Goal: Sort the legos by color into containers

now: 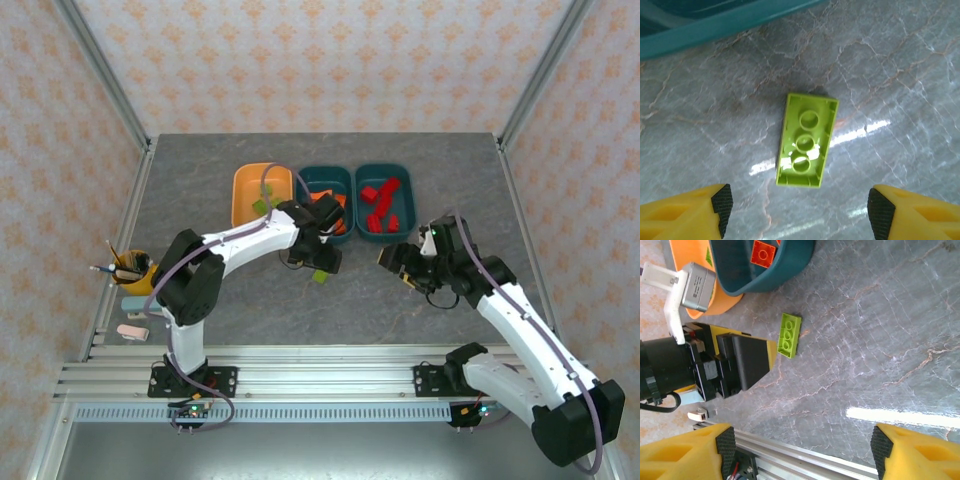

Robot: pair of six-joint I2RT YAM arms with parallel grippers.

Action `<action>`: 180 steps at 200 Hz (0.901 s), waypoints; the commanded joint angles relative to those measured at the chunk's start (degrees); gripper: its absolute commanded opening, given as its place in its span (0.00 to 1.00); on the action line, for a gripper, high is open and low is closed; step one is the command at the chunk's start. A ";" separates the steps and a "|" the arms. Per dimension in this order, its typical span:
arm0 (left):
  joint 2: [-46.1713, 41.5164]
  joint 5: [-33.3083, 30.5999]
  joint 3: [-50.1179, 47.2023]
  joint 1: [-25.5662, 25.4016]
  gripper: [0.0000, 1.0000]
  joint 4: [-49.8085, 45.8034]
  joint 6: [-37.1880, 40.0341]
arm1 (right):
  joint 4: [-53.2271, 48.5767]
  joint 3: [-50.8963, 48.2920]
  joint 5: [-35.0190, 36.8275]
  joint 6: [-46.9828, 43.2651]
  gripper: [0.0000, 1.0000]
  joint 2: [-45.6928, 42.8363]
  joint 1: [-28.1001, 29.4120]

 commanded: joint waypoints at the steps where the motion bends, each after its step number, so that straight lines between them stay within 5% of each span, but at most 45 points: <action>1: 3.05 -1.60 1.55 -0.51 0.74 2.49 2.33 | 3.48 -0.07 -0.81 2.62 0.74 -1.12 0.39; 70: 8.42 -2.24 3.07 -1.19 0.66 2.14 3.60 | 4.25 -0.52 0.07 3.67 0.74 -1.04 0.44; 109: 9.35 -4.84 3.10 -3.01 0.45 1.76 2.84 | 4.20 -0.44 0.07 3.59 0.74 -0.68 0.39; 180: 11.06 -12.05 3.35 -4.68 0.40 -0.37 1.10 | 3.61 0.41 -0.33 2.88 0.74 -0.16 0.40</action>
